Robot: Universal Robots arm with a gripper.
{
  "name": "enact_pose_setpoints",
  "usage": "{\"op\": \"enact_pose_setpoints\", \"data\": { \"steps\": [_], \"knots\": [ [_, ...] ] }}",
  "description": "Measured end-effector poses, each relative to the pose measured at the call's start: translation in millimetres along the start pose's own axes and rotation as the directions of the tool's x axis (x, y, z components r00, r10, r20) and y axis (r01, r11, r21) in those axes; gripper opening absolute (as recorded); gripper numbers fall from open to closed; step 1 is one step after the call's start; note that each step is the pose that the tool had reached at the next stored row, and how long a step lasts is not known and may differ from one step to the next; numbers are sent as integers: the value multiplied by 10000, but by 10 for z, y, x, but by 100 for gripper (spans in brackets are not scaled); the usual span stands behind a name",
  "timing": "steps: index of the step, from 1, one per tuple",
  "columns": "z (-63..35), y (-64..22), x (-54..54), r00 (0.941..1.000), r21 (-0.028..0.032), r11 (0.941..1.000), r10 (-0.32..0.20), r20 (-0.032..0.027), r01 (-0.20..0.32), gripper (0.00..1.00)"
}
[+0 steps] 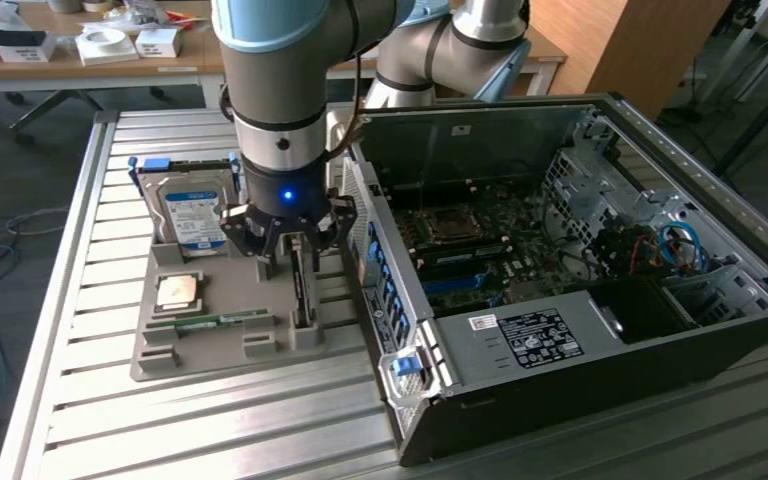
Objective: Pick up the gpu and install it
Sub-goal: 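Pick up the gpu and move the gpu toward the slot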
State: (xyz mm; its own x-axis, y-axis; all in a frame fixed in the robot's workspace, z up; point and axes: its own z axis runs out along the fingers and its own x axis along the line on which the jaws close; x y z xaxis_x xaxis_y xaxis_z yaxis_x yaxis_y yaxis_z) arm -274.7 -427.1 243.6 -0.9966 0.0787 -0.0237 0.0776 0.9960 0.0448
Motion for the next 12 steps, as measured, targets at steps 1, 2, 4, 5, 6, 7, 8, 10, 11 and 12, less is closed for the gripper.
{"op": "enact_pose_setpoints", "data": {
  "steps": [1,2,4,5,6,7,8,10,11,12],
  "knots": [
    [-1,0,0,10000,1,10000,0,-1,0,53],
    [-1,0,0,10000,2,10000,0,-1,0,53],
    [0,0,0,10000,1,10000,1,0,-1,53],
    [0,0,0,10000,0,10000,0,0,0,53],
    [3,0,0,10000,0,10000,0,0,0,53],
    [11,0,0,10000,-5,10000,0,4,0,53],
    [18,0,0,10000,-4,10000,1,3,-1,53],
    [34,-1,1,10000,-4,10000,1,0,-1,53],
    [45,-2,1,10000,-4,10000,1,0,-1,53],
    [56,-2,1,10000,-5,10000,0,1,0,53]
  ]
}}
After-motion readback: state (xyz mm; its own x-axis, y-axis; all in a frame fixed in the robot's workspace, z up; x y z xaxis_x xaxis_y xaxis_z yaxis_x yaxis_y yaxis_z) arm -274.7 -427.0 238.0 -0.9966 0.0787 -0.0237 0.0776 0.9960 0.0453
